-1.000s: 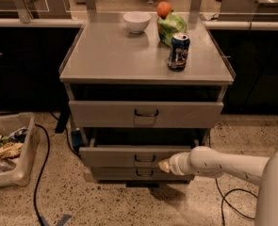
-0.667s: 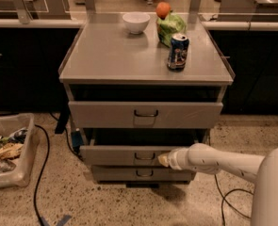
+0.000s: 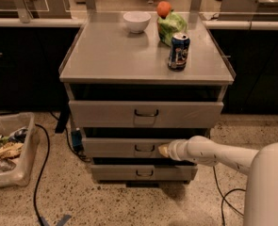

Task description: Close middle drawer

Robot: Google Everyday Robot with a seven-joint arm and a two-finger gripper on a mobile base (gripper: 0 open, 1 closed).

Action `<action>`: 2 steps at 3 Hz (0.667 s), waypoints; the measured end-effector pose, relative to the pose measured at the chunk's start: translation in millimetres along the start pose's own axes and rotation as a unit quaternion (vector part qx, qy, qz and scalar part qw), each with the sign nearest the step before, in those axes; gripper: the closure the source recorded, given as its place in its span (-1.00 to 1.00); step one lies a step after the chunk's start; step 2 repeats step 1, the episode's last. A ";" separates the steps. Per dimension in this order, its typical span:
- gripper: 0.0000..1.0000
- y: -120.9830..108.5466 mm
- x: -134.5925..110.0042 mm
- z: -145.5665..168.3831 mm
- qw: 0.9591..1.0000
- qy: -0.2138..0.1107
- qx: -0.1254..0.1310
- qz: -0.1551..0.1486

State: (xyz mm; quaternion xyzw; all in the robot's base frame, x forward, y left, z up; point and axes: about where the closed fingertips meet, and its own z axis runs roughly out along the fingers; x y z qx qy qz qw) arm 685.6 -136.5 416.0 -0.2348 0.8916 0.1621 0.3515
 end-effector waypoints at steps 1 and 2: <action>1.00 0.0 0.0 0.0 1.000 0.000 0.000 0.000; 1.00 0.0 0.0 0.0 1.000 0.000 0.000 0.000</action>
Offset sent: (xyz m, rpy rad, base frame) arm 0.0000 0.0000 0.0000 0.0000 0.0000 0.0000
